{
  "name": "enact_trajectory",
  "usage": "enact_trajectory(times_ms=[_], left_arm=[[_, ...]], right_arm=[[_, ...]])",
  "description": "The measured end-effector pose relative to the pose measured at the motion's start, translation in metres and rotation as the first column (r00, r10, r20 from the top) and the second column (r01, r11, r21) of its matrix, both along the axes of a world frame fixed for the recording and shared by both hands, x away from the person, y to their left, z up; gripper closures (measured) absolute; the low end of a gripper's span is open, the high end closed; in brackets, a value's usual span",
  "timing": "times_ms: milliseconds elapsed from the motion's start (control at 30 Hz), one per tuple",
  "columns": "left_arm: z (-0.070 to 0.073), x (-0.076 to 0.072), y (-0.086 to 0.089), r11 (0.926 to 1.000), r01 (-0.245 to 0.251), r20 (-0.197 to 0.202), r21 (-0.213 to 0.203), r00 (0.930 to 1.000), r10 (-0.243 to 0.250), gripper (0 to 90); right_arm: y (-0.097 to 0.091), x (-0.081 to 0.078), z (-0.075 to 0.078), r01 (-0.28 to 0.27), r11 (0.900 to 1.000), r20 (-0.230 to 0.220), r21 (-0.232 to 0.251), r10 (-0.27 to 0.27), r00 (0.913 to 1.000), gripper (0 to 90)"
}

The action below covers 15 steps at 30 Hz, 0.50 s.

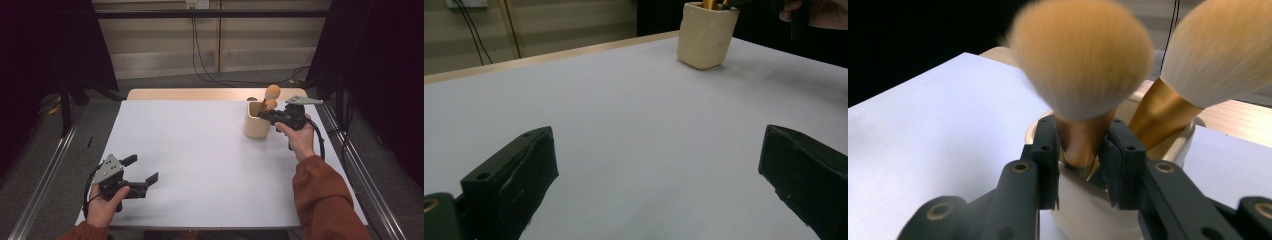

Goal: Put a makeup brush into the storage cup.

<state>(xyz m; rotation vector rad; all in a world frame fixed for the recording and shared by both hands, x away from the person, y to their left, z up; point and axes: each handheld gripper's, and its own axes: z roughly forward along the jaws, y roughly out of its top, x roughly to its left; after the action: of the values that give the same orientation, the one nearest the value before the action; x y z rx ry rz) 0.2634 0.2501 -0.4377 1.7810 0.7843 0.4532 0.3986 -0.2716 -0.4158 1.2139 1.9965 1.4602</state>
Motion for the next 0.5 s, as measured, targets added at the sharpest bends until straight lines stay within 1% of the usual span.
enact_trajectory(times_ms=[33,100,233,267,333,500], left_arm=[[0.0,0.0,0.0,1.0,0.001,0.0,0.0,1.0,-0.001,2.3],[0.0,0.0,0.0,1.0,0.001,0.0,0.0,1.0,-0.001,2.2],[0.0,0.0,0.0,1.0,0.0,0.0,0.0,1.0,0.0,2.3],[0.0,0.0,0.0,1.0,0.0,0.0,-0.001,1.0,0.0,2.3],[0.0,0.001,-0.001,1.0,-0.001,0.0,-0.001,1.0,0.001,2.3],[0.0,0.002,-0.002,1.0,-0.001,0.003,-0.004,1.0,0.001,2.3]], right_arm=[[0.0,0.0,-0.001,0.004,1.0,0.0,-0.002,-0.004,1.0,67.0],[-0.002,-0.001,-0.001,0.01,0.9999,0.002,0.011,-0.01,0.9999,62.8],[-0.005,-0.004,0.001,0.029,0.9996,0.011,0.005,-0.029,0.9995,53.3],[-0.006,-0.005,0.002,0.034,0.9994,0.013,0.007,-0.034,0.9993,50.5],[-0.007,-0.006,0.002,0.049,0.9988,0.02,0.009,-0.049,0.9986,41.9],[-0.01,-0.012,0.003,0.061,0.998,0.038,0.013,-0.062,0.9974,32.8]])
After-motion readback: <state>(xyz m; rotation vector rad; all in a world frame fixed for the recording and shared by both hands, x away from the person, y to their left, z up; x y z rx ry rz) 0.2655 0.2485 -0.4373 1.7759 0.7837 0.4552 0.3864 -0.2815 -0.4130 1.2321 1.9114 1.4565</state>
